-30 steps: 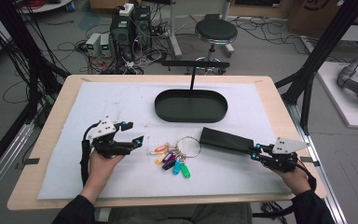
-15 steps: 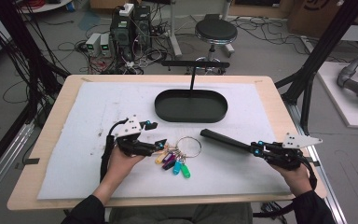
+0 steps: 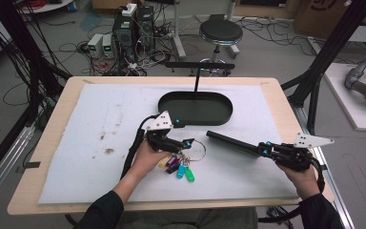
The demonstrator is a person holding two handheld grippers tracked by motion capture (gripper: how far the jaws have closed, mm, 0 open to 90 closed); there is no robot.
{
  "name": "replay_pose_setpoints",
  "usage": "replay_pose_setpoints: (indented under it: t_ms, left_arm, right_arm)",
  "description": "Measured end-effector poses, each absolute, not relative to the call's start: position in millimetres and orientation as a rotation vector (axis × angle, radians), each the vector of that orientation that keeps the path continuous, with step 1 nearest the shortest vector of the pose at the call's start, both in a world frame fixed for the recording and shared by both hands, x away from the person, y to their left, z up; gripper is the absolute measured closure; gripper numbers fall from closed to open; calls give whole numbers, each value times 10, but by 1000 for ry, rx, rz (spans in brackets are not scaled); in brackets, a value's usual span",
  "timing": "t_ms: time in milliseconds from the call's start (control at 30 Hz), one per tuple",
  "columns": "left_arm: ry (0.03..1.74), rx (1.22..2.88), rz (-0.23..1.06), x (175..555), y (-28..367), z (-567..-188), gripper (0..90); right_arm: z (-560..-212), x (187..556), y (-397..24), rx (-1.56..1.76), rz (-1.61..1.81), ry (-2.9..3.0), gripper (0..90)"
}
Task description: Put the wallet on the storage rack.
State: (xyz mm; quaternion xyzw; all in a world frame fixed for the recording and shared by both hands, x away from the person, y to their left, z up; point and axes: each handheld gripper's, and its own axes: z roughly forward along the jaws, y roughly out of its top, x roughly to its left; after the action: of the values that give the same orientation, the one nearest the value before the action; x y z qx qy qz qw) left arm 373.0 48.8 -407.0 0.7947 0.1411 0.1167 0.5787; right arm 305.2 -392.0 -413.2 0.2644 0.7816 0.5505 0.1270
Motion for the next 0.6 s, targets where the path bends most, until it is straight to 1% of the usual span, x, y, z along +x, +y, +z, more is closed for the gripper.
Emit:
replay_pose_setpoints:
  t_ms: [167,233,400,467,533,600]
  left_arm:
    - [311,1864,259,3796,360,-4098,345]
    - [284,1872,264,3832,297,-4129,352]
    - [254,1889,255,3969,103,-4235,344]
    - [257,1896,245,4011,51,-4261,330]
    - [250,1911,231,4061,-12,-4283,291]
    - [243,1912,240,4081,-39,-4295,286]
  right_arm:
    - [-4135,3067,-3937,792,1610,2272,825]
    - [-4137,3077,-3943,792,1613,2269,825]
    - [-4136,3083,-3949,807,1618,2267,825]
    - [-4137,3087,-3952,806,1618,2267,824]
    - [-4138,3089,-3953,807,1621,2268,824]
    - [-4137,3088,-3954,811,1623,2271,824]
